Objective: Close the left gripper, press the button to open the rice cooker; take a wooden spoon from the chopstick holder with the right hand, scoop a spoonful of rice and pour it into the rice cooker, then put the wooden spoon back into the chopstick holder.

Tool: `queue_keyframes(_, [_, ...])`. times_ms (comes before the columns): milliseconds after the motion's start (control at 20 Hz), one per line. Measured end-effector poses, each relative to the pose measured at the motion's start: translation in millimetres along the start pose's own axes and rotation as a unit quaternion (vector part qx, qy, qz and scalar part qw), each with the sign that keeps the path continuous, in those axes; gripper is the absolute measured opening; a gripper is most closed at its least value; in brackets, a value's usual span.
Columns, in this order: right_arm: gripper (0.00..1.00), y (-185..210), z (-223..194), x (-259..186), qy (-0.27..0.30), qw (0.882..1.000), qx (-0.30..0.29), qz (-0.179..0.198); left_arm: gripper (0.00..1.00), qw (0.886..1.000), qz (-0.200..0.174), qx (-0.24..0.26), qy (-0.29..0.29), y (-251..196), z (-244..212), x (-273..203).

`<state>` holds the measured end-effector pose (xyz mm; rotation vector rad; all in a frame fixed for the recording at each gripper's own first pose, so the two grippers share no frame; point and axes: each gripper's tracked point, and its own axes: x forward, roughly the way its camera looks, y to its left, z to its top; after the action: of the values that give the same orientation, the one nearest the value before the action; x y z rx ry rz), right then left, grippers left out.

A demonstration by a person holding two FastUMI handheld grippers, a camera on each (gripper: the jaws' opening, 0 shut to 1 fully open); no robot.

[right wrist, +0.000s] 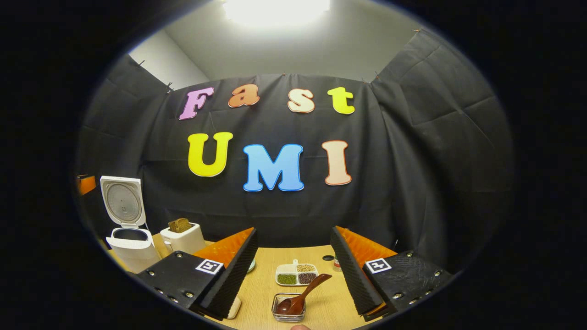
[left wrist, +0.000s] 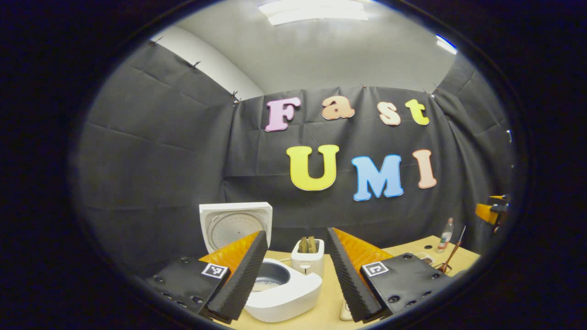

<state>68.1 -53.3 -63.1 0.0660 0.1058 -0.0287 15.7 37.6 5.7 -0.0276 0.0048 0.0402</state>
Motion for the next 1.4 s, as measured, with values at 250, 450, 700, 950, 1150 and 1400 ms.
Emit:
queue_keyframes(250, [0.96, -13.0, -36.3, 29.6, 0.043, 0.999, 0.011, -0.002, 1.00, 1.000, -0.005, 0.009, 0.020, -10.7, -11.7, -19.8])
queue_keyframes(450, [0.97, -20.1, -72.4, 47.2, 0.095, 0.995, 0.031, -0.002, 0.96, 0.999, 0.005, 0.018, 0.025, -10.7, -12.2, -32.5])
queue_keyframes(700, [0.97, -35.4, -116.7, 64.3, 0.150, 0.987, 0.053, -0.016, 0.96, 0.999, 0.024, 0.027, 0.034, -3.8, -13.1, -43.6])
queue_keyframes(950, [0.97, -39.1, -162.2, 70.3, 0.210, 0.973, 0.090, -0.023, 0.96, 0.998, 0.036, 0.042, 0.033, -1.8, -8.0, -53.2])
queue_keyframes(1150, [0.95, -33.8, -196.4, 68.8, 0.258, 0.960, 0.111, -0.017, 0.96, 0.998, 0.040, 0.043, 0.030, -4.1, -6.1, -60.8])
queue_keyframes(1400, [0.66, -20.5, -221.9, 66.4, 0.303, 0.943, 0.140, -0.002, 0.96, 0.997, 0.053, 0.040, 0.034, 3.1, -6.8, -69.2])
